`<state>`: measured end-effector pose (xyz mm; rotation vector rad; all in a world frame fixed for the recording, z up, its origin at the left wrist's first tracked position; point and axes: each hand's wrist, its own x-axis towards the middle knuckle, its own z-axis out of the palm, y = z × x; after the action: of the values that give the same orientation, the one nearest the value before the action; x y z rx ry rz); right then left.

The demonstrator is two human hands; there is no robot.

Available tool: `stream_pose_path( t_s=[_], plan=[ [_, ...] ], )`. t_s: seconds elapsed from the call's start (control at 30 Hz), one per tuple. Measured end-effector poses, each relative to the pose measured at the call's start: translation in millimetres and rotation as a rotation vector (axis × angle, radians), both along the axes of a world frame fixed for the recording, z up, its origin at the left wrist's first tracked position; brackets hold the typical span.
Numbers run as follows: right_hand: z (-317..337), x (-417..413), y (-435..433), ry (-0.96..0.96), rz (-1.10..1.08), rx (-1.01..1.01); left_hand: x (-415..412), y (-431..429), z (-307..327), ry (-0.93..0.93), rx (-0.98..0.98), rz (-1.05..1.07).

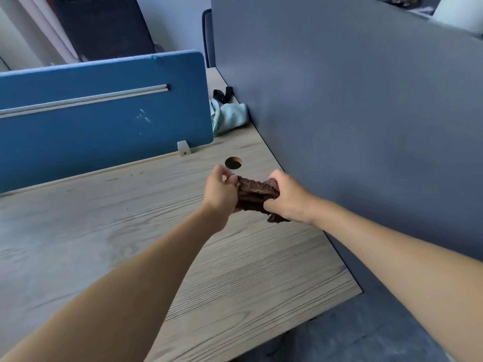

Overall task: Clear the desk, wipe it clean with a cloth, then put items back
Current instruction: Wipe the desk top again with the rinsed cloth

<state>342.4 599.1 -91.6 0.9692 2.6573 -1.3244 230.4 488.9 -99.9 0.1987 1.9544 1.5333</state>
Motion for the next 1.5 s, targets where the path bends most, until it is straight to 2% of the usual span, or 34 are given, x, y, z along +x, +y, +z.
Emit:
stream_pose_path(
  t_s=[0.1, 0.17, 0.2, 0.23, 0.3, 0.37, 0.43, 0.53, 0.67, 0.73, 0.8, 0.87, 0.93, 1.0, 1.07, 1.17, 1.3, 1.43, 1.5],
  plan=[
    [1, 0, 6, -0.121, 0.098, 0.114, -10, 1, -2, 0.268, -0.123, -0.214],
    [1, -1, 9, -0.118, 0.039, 0.159, -18, 3, 1, 0.315, -0.142, -0.237],
    [0, -3, 10, -0.073, -0.036, 0.096, -20, 3, 4, 0.239, -0.1, -0.207],
    [-1, -5, 8, -0.003, -0.136, -0.037, -20, 4, 6, 0.08, -0.034, -0.166],
    [-2, -13, 2, 0.153, -0.346, -0.355, -16, 4, 5, -0.351, 0.116, -0.148],
    [-1, -21, -1, 0.259, -0.466, -0.56, -11, 3, 1, -0.603, 0.168, -0.209],
    [2, -26, -5, 0.33, -0.503, -0.717, -5, 4, -9, -0.691, 0.186, -0.203],
    [2, -24, -4, 0.352, -0.491, -0.87, -5, 10, -13, -0.671, 0.165, -0.091],
    [-9, -13, 3, 0.048, -0.257, -0.586, -20, 13, -12, -0.533, 0.195, -0.03],
    [-14, -14, 1, 0.043, -0.22, -0.533, -25, 15, -10, -0.395, 0.142, -0.018],
    [-20, -20, -1, 0.153, -0.255, -0.539, -25, 16, -9, -0.343, 0.148, 0.034],
    [-24, -27, -4, 0.271, -0.338, -0.579, -22, 14, -12, -0.516, 0.202, 0.021],
    [-25, -34, -4, 0.33, -0.433, -0.629, -15, 9, -17, -0.747, 0.169, -0.088],
    [-24, -37, -3, 0.351, -0.523, -0.673, -9, 6, -24, -0.832, 0.111, -0.146],
    [-25, -39, -3, 0.307, -0.539, -0.596, -6, 9, -25, -0.832, 0.141, -0.134],
    [-28, -36, -4, 0.237, -0.531, -0.497, -11, 15, -25, -0.706, 0.185, -0.003],
    [-27, -28, 6, 0.377, -0.653, -0.684, -27, 13, -20, -0.65, 0.343, 0.175],
    [-24, -13, 9, 0.349, -0.629, -0.763, -31, 13, -20, -0.47, 0.175, 0.269],
    [-23, -12, 4, 0.326, -0.625, -0.798, -24, 11, -21, -0.654, 0.194, 0.239]
  ],
)
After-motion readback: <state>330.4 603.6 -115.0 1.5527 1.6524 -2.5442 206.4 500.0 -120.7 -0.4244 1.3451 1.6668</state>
